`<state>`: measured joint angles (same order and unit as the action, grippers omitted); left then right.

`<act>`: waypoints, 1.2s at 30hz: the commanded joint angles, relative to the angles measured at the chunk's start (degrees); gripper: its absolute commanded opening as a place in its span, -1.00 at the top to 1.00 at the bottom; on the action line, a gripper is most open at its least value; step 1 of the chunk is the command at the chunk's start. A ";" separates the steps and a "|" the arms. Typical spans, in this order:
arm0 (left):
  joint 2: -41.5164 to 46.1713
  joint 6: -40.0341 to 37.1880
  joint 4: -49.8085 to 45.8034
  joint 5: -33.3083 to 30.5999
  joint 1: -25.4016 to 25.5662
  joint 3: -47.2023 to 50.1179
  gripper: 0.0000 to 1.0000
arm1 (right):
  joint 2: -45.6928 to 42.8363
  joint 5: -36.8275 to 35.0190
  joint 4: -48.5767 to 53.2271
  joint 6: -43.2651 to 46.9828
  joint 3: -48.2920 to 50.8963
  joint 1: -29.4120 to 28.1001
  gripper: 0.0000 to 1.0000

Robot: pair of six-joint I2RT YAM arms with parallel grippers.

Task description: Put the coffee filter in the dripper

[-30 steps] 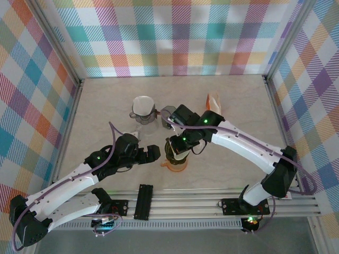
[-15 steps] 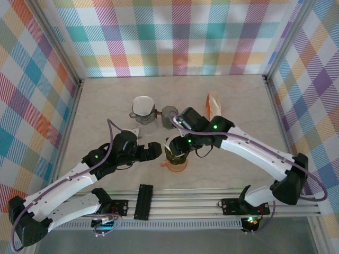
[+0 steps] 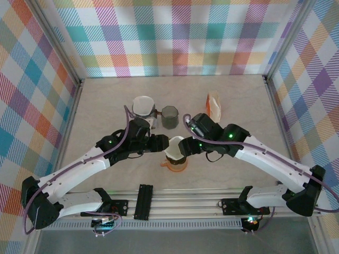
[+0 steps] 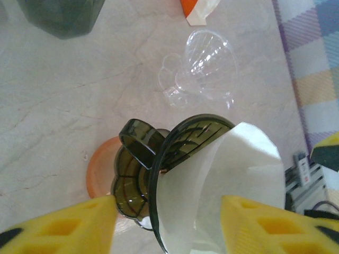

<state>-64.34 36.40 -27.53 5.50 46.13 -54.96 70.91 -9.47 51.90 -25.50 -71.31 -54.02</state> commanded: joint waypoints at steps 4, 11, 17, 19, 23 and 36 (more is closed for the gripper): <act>0.85 -0.77 -1.56 0.88 0.54 0.91 0.01 | 2.40 -3.23 -1.13 0.53 1.65 0.14 0.20; -0.33 0.26 0.99 2.40 0.55 3.07 0.02 | 4.91 -3.55 -1.89 1.41 1.72 0.14 0.56; 0.02 -0.17 0.97 1.53 0.61 2.85 0.03 | 4.23 -4.51 -0.33 1.26 0.32 0.10 0.27; -0.15 -0.35 0.90 1.54 0.54 2.90 0.03 | 2.69 -5.32 -0.31 1.06 0.29 0.05 -0.20; -0.16 -0.09 1.07 1.37 0.56 3.32 0.03 | 2.86 -5.18 -0.81 0.72 0.16 0.20 -0.58; -0.31 0.06 0.91 1.33 0.65 3.32 0.04 | 15.19 -0.38 -4.99 1.57 -0.44 1.99 -0.70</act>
<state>-64.51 36.40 -26.92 6.59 46.37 -52.14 86.08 -11.20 47.62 -24.62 -70.59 -52.40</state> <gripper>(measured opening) 0.482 0.849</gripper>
